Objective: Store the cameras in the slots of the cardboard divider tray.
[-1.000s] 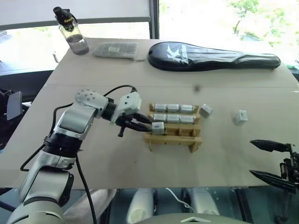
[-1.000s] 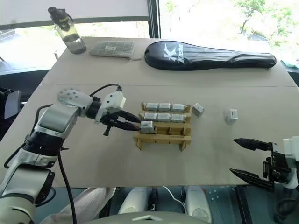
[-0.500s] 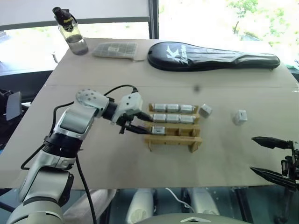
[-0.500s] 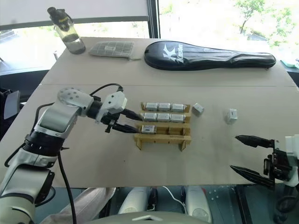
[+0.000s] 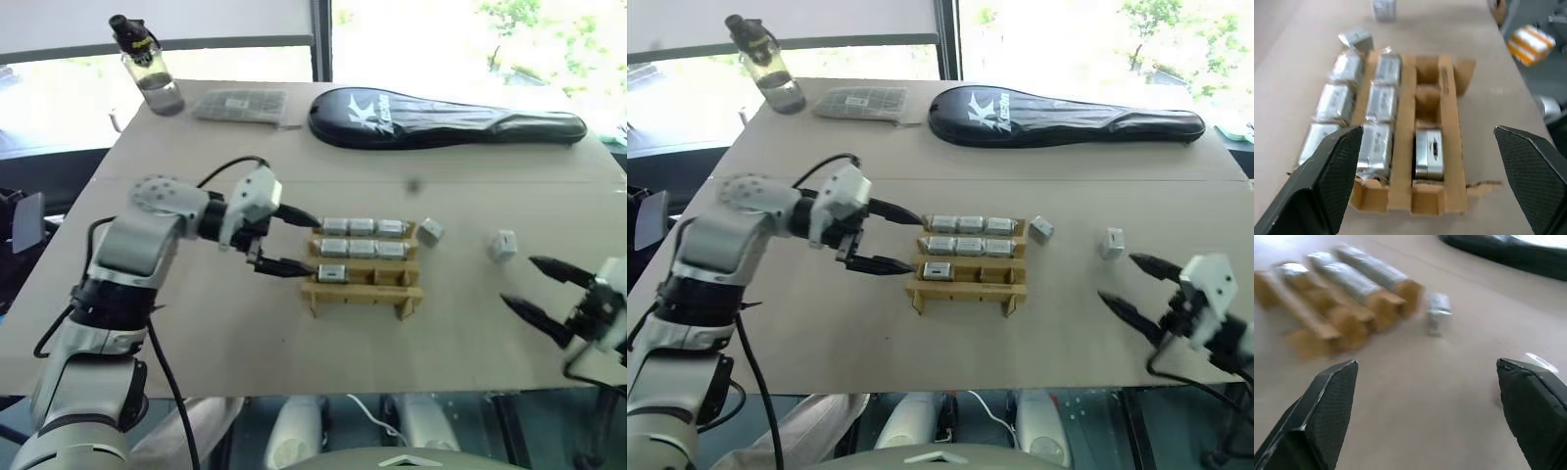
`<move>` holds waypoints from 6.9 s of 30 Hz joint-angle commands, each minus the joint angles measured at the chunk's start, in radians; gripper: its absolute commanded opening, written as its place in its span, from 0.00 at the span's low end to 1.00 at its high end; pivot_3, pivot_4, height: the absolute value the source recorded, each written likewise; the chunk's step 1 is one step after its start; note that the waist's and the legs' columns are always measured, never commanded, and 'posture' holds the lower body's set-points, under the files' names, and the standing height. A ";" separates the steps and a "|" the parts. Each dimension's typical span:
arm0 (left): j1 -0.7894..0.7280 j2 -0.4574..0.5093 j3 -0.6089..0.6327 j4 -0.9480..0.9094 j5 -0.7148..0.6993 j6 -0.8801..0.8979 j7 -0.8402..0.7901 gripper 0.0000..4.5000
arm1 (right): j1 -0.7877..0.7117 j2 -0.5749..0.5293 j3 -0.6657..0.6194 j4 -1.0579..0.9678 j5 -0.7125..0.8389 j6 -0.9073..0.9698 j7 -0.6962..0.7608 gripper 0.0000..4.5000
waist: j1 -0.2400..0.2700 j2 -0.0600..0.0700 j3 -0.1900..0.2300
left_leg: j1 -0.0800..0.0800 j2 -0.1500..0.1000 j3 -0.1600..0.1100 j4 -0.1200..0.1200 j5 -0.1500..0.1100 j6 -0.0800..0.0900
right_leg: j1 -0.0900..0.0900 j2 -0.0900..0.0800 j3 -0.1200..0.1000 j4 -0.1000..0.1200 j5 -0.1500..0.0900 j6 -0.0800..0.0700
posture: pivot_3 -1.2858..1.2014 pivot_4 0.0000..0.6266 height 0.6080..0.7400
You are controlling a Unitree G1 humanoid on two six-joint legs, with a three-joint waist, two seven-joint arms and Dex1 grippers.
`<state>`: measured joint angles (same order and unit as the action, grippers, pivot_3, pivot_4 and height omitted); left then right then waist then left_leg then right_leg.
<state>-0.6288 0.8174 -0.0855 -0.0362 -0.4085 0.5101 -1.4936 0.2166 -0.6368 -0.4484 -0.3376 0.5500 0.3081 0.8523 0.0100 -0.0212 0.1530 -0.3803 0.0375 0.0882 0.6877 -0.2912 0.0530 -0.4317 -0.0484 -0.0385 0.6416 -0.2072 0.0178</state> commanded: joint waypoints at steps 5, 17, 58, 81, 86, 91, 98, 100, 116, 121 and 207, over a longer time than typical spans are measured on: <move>0.184 0.097 0.202 -0.181 -0.174 0.058 0.013 0.99 | -0.138 0.129 0.061 -0.051 -0.104 0.311 -0.483 1.00 | 0.002 0.001 0.000 | -0.001 0.000 0.000 -0.001 0.000 0.000 | -0.001 -0.001 0.002 0.000 0.000 -0.001 | 0.52 0.24 1.00; 0.289 0.104 0.337 -0.253 -0.297 0.016 0.054 0.99 | -0.217 0.208 0.143 0.019 -0.179 0.280 -0.557 1.00 | 0.001 0.001 0.000 | 0.000 0.000 0.001 -0.002 0.000 0.000 | -0.001 -0.001 0.001 -0.001 -0.001 -0.002 | 0.52 0.24 1.00; 0.325 0.093 0.329 -0.210 -0.303 -0.100 0.088 1.00 | -0.616 -0.149 0.513 0.026 -0.116 0.095 0.224 0.15 | -0.005 0.002 0.001 | 0.000 0.000 0.001 -0.003 -0.002 0.004 | -0.001 0.000 -0.001 -0.002 -0.001 -0.002 | 0.52 0.24 1.00; 0.503 0.226 0.405 -0.266 -0.283 -0.113 0.022 1.00 | -0.921 0.027 0.832 0.279 -0.284 0.040 0.477 0.15 | 0.002 0.001 0.001 | -0.007 0.000 0.000 -0.002 0.000 0.000 | -0.007 -0.002 -0.004 -0.001 0.000 -0.001 | 0.52 0.24 1.00; 0.506 0.250 0.386 -0.238 -0.243 -0.143 -0.006 1.00 | -0.915 0.021 0.816 0.267 -0.271 0.063 0.474 0.15 | 0.003 0.001 0.001 | -0.006 0.000 0.001 -0.002 0.000 0.000 | -0.007 -0.002 -0.004 -0.001 0.000 -0.001 | 0.52 0.24 1.00; 0.492 0.249 0.372 -0.228 -0.236 -0.152 -0.015 1.00 | -0.917 0.017 0.814 0.282 -0.282 0.058 0.473 0.15 | 0.003 0.001 0.001 | -0.007 0.000 0.001 -0.002 0.000 0.000 | -0.007 -0.002 -0.003 -0.001 0.000 -0.001 | 0.52 0.24 1.00; 0.488 0.257 0.365 -0.226 -0.225 -0.160 -0.016 1.00 | -0.909 0.010 0.822 0.274 -0.282 0.081 0.478 0.15 | 0.003 0.001 0.001 | -0.006 0.000 0.001 -0.002 0.000 0.000 | -0.007 -0.002 -0.003 -0.001 0.000 -0.001 | 0.52 0.24 1.00; 0.484 0.256 0.364 -0.228 -0.228 -0.157 -0.014 1.00 | -0.907 0.013 0.820 0.274 -0.281 0.080 0.474 0.15 | 0.003 0.001 0.001 | -0.006 0.000 0.001 -0.002 0.000 0.000 | -0.007 -0.002 -0.003 -0.001 0.000 -0.001 | 0.52 0.24 1.00; 0.442 0.258 0.335 -0.224 -0.230 -0.140 -0.016 1.00 | -0.883 0.052 0.832 0.315 -0.320 0.073 0.439 0.15 | 0.002 0.001 0.001 | -0.007 0.000 0.001 -0.002 0.000 0.000 | -0.008 -0.002 -0.003 -0.001 0.000 -0.001 | 0.52 0.24 1.00; 0.434 0.257 0.327 -0.218 -0.231 -0.140 -0.018 1.00 | -0.870 0.045 0.839 0.334 -0.326 0.085 0.457 0.15 | 0.005 0.001 0.001 | -0.007 -0.001 0.001 -0.002 0.000 0.000 | -0.008 -0.002 -0.003 -0.001 0.000 -0.001 | 0.52 0.24 1.00; 0.280 0.146 0.332 -0.197 -0.348 -0.087 0.060 1.00 | -0.765 -0.143 0.705 0.116 -0.275 0.005 0.469 0.15 | 0.001 0.001 0.001 | -0.008 0.000 0.002 -0.002 0.000 0.000 | -0.008 0.000 -0.002 -0.001 0.000 0.000 | 0.52 0.24 1.00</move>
<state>-0.3487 0.9490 0.2082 -0.2064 -0.7472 0.4305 -1.4351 -0.5290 -0.7774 0.2524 -0.2246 0.2883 0.3415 1.3088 0.0109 -0.0201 0.1545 -0.3879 0.0376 0.0898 0.6859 -0.2912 0.0528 -0.4401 -0.0488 -0.0403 0.6404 -0.2068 0.0174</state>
